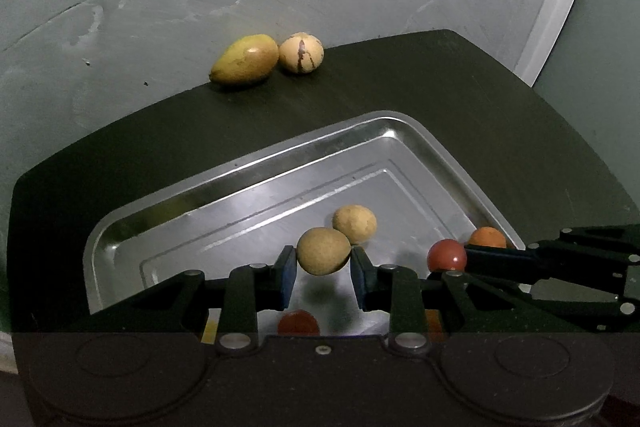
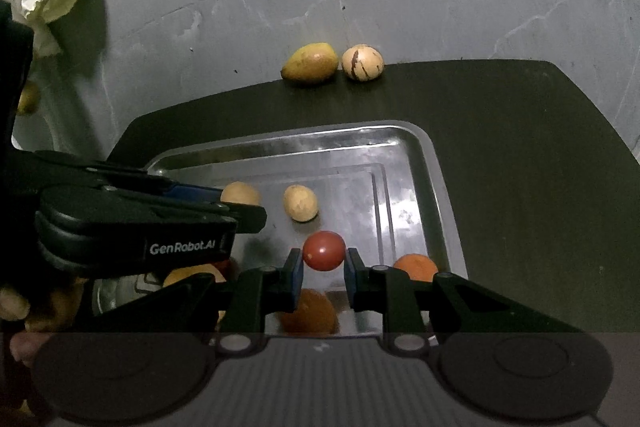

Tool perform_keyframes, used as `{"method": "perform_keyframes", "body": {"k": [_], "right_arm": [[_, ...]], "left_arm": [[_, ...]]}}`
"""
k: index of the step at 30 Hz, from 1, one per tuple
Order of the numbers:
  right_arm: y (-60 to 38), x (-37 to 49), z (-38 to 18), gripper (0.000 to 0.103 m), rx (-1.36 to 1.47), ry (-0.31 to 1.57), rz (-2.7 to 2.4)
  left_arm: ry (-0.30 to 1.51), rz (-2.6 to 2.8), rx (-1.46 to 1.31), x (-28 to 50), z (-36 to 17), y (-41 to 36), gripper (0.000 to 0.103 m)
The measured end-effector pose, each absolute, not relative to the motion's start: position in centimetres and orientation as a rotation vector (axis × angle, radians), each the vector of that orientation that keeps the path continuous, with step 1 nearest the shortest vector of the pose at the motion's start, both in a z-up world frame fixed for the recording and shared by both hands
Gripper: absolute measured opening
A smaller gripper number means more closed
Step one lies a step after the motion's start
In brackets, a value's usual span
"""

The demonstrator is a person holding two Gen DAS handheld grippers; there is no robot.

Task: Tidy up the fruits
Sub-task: 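Carry the cherry tomato and brown fruit over the tray, then open the left tool to drop the brown fruit while the right tool releases the tomato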

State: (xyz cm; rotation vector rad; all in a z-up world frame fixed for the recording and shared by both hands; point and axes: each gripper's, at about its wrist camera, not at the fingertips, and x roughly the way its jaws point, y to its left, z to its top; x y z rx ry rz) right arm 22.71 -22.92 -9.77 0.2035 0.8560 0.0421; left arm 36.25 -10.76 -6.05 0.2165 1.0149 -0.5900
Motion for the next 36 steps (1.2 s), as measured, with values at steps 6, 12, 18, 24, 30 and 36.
{"method": "perform_keyframes", "body": {"k": [6,12,18,24,30,36], "right_arm": [[-23.16,22.58,-9.95,0.024,0.207,0.865,0.045],[-23.35,22.71,-10.16,0.024,0.207,0.878,0.053],[-23.44,23.09,-10.27,0.024,0.209,0.879,0.058],[-23.45,23.03,-10.25,0.024,0.213,0.880,0.052],[-23.18,23.16,-10.21,0.025,0.211,0.885,0.040],[-22.71,23.28,-10.03,0.027,0.204,0.886,0.029]], "left_arm": [[1.024,-0.585,0.226,35.91,-6.01,-11.21,0.031],[1.037,-0.577,0.233,35.91,-6.04,-11.55,0.031],[1.044,-0.571,0.236,36.13,-6.17,-11.69,0.031],[1.051,-0.574,0.236,36.37,-6.35,-11.65,0.031],[1.063,-0.574,0.239,36.56,-6.66,-11.71,0.031],[1.061,-0.571,0.225,36.71,-6.51,-11.44,0.034]]}}
